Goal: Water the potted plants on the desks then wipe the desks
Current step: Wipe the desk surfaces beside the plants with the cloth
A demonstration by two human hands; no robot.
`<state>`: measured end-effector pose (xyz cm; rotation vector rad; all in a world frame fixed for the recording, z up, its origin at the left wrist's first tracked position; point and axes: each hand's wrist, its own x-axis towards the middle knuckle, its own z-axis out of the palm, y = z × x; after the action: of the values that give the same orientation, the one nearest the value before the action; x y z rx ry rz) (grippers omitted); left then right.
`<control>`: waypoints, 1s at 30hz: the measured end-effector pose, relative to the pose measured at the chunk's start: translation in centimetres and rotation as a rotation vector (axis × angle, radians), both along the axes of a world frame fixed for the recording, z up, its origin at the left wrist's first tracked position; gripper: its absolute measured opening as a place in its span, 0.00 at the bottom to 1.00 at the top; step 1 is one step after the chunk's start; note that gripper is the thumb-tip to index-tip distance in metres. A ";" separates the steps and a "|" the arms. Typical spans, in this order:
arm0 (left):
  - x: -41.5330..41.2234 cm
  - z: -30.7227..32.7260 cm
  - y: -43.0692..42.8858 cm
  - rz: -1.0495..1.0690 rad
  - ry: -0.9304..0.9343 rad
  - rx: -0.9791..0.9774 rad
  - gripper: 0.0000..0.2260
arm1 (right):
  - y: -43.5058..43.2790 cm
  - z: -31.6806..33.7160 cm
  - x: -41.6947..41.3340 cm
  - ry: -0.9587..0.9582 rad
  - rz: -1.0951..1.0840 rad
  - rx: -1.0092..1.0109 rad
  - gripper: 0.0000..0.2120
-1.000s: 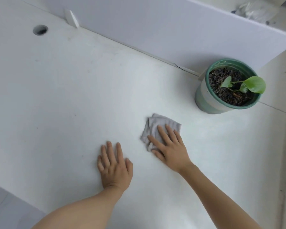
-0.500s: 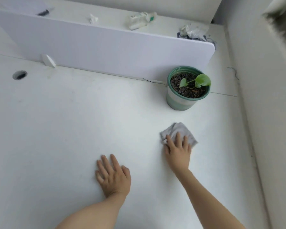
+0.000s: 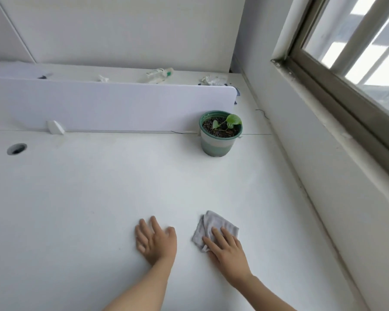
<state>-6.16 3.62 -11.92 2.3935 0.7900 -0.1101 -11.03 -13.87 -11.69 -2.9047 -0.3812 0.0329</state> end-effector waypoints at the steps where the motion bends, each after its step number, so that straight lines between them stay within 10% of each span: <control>1: 0.0 -0.1 0.3 -0.012 0.001 -0.005 0.27 | 0.0 0.0 -0.3 -0.020 -0.015 -0.011 0.11; 13: -0.8 0.8 3.7 -0.164 0.020 -0.232 0.20 | -0.5 0.8 -1.7 0.071 -0.689 0.210 0.28; 17: -2.8 4.0 7.0 0.069 -0.113 -0.728 0.08 | 2.4 1.0 -1.3 0.155 -0.501 0.176 0.25; 22: -9.9 6.0 8.7 0.258 -0.209 -0.658 0.07 | 5.3 2.6 -0.4 0.310 -0.044 0.310 0.16; 30: -23.6 5.1 2.8 0.577 -0.227 -0.630 0.08 | 3.7 5.8 -3.3 0.476 0.096 0.622 0.19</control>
<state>-29.75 6.46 -6.78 1.4987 1.1052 0.1294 -14.32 -10.16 -5.84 -2.1739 -0.3615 0.5115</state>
